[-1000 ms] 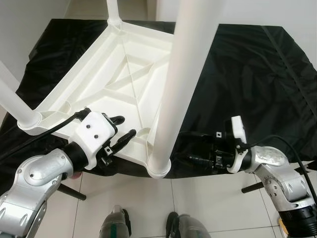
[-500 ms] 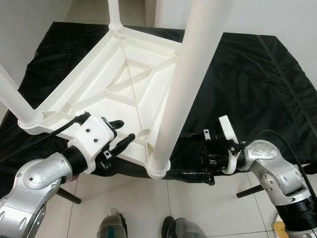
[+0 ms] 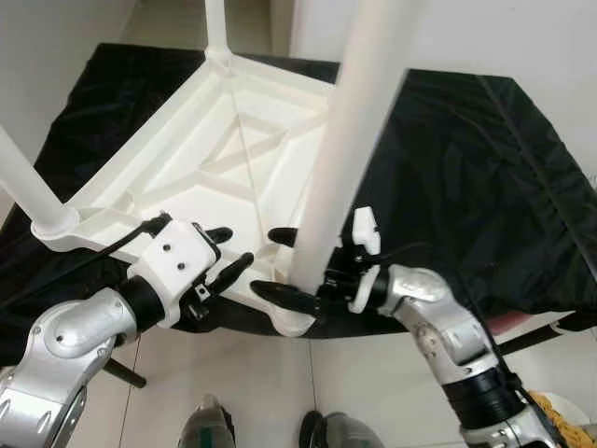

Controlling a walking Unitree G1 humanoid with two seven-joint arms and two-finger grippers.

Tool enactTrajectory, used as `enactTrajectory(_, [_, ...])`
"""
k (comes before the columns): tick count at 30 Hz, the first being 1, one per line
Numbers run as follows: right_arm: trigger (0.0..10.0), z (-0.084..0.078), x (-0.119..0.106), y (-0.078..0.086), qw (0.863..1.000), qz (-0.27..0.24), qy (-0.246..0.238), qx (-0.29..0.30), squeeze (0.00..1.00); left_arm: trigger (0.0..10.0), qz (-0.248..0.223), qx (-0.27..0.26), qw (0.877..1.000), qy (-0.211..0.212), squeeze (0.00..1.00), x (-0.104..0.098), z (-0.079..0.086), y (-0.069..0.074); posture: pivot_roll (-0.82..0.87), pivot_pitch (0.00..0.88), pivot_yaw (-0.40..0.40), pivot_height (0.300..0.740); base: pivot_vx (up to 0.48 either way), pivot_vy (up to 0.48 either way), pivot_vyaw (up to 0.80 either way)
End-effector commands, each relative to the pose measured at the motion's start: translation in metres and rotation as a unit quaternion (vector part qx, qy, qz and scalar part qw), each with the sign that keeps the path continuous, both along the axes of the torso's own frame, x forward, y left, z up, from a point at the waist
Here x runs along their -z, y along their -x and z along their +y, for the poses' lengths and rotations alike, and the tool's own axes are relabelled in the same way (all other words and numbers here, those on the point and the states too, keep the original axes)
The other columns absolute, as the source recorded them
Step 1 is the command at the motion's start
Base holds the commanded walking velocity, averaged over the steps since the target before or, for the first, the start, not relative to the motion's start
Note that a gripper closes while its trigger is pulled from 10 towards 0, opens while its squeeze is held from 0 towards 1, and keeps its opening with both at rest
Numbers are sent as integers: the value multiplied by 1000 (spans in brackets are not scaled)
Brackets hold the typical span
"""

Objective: Building children table

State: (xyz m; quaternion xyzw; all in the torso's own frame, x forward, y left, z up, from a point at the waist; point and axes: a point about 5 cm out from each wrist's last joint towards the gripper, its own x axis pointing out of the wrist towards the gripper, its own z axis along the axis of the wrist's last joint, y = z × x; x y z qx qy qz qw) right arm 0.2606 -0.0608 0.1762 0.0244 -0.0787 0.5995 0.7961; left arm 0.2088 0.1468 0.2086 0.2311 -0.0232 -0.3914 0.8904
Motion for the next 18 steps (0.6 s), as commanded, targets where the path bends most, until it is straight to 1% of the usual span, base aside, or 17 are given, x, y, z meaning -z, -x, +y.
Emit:
enactTrajectory(1, [0, -7, 7, -6, 999, 19, 7, 38, 0, 10000, -6, -1, 1000, -1, 0, 0, -2, 0, 181, 118, -73, 740, 0, 0, 0])
enactTrajectory(3, [0, -10, 6, -11, 998, 20, -1, 65, 0, 10000, -7, -1, 1000, -1, 0, 0, -2, 0, 182, 124, -75, 740, 0, 0, 0])
enactTrajectory(4, [0, -10, 6, -11, 998, 20, -1, 65, 0, 10000, -7, -1, 1000, -1, 0, 0, -2, 0, 182, 124, -75, 740, 0, 0, 0])
enactTrajectory(5, [0, -17, 5, -17, 995, 15, -3, 95, 0, 10000, -8, -2, 1000, -2, 0, 0, -1, 0, 179, 127, -77, 740, 0, 0, 0])
enactTrajectory(6, [2118, -24, 5, -22, 993, 11, -3, 120, 0, 10000, -11, -3, 1000, -3, 0, -1, -1, -1, 179, 128, -78, 740, 0, 0, 0])
enactTrajectory(7, [3098, -31, 5, -25, 990, 8, -1, 138, 0, 10000, -11, -4, 1000, -4, 0, -1, 0, -1, 179, 128, -78, 740, 0, 0, 0])
enactTrajectory(8, [3098, -31, 5, -25, 990, 8, -1, 138, 0, 10000, -11, -4, 1000, -4, 0, -1, 0, -1, 179, 128, -78, 740, 0, 0, 0])
enactTrajectory(9, [2980, -38, 5, -29, 988, 8, 1, 153, 0, 10000, -14, -6, 1000, -4, 0, -1, 0, -3, 172, 131, -79, 740, 0, 0, 0])
enactTrajectory(10, [2980, -38, 5, -29, 988, 8, 1, 153, 0, 10000, -14, -6, 1000, -4, 0, -1, 0, -3, 172, 131, -79, 740, 0, 0, 0])
enactTrajectory(11, [4431, -45, 6, -32, 986, 11, 5, 167, 0, 10000, -16, -6, 1000, -3, 0, -2, 0, -5, 166, 131, -76, 740, 0, 0, 0])
enactTrajectory(12, [4431, -45, 6, -32, 986, 11, 5, 167, 0, 10000, -16, -6, 1000, -3, 0, -2, 0, -5, 166, 131, -76, 740, 0, 0, 0])
enactTrajectory(13, [4549, -53, 7, -34, 984, 9, 9, 177, 0, 10000, -17, -5, 1000, -4, 0, -1, 0, -7, 158, 131, -76, 740, 0, 0, 0])
enactTrajectory(14, [8314, -59, 7, -36, 982, 8, 14, 186, 0, 10000, -18, -2, 1000, -4, 0, -1, 0, -9, 151, 131, -74, 740, 0, 0, 0])
enactTrajectory(15, [10000, -63, 7, -37, 981, 7, 16, 192, 0, 10000, -18, 0, 1000, -4, 0, -1, 0, -11, 151, 131, -74, 740, 0, 0, 0])
enactTrajectory(18, [10000, -68, 6, -38, 981, 6, 20, 190, 0, 10000, -18, 1, 1000, -7, 0, 0, 0, -13, 143, 130, -69, 740, 0, 0, 0])
